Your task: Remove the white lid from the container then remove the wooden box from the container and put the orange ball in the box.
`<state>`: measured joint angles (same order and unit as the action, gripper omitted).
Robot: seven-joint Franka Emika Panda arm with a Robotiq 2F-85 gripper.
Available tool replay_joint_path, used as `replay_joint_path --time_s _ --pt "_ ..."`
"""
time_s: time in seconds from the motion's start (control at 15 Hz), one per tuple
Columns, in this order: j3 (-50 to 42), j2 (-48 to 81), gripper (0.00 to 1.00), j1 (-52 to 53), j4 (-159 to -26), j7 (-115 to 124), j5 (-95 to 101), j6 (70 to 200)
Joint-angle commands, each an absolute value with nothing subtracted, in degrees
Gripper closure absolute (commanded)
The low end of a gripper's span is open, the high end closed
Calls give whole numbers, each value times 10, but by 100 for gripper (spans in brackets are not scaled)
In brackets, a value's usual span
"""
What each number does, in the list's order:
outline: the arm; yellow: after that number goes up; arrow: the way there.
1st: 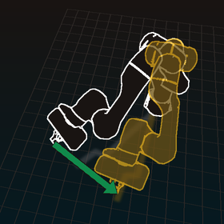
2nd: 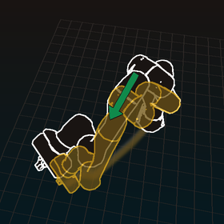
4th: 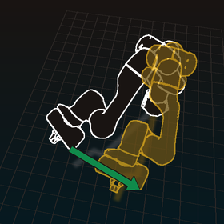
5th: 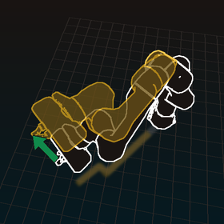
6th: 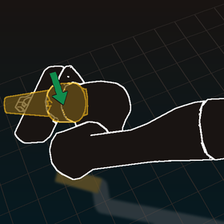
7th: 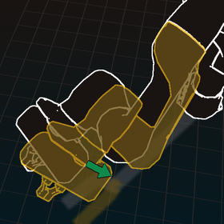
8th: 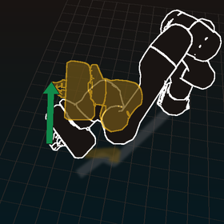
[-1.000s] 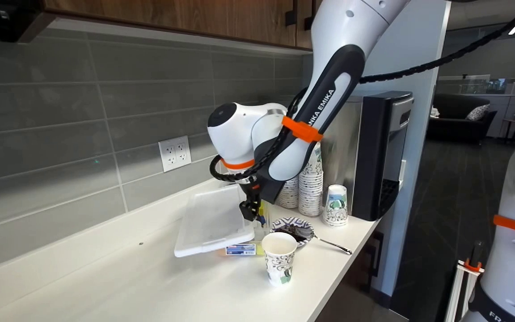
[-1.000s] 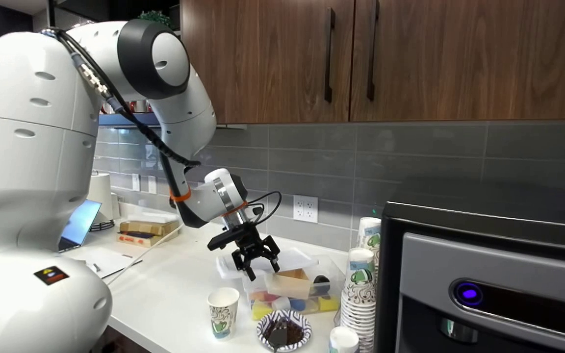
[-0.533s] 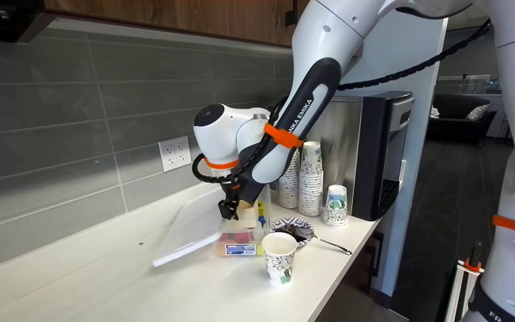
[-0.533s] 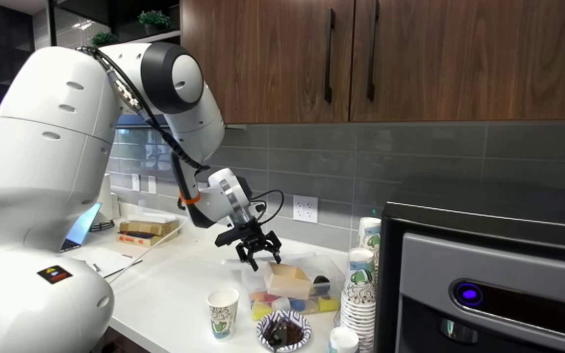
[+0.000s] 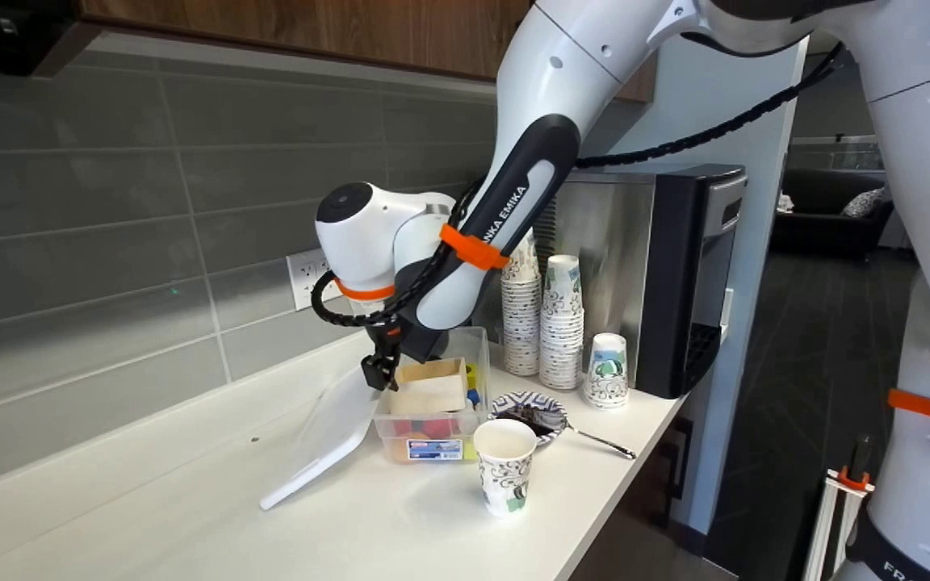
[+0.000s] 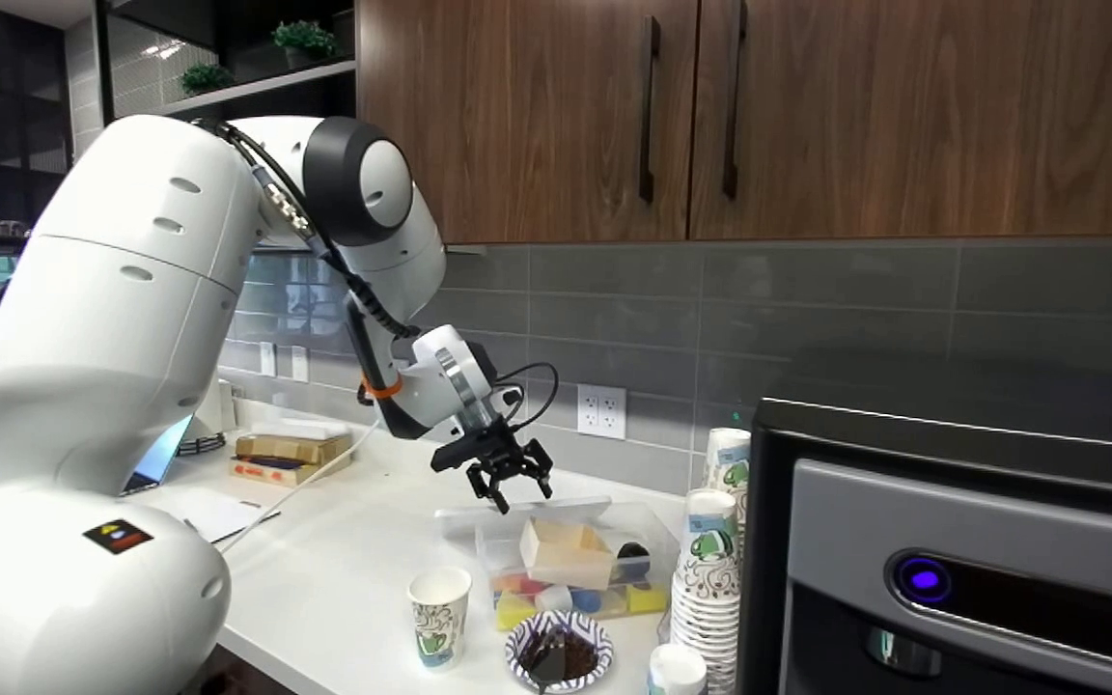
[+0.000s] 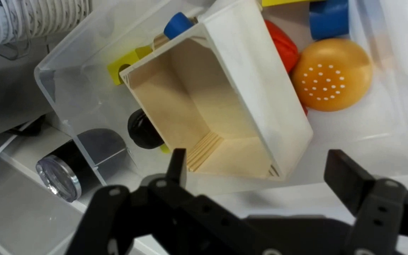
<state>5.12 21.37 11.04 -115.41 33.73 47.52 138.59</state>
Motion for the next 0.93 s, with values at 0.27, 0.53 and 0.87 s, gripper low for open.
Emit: replay_joint_path --time_s 0.27,0.53,0.87 --pt "50 235 0 75 -1131 117 243 1334" --pt "41 253 0 65 -1117 41 205 1344" --pt "46 286 0 49 -1090 -41 156 1337"
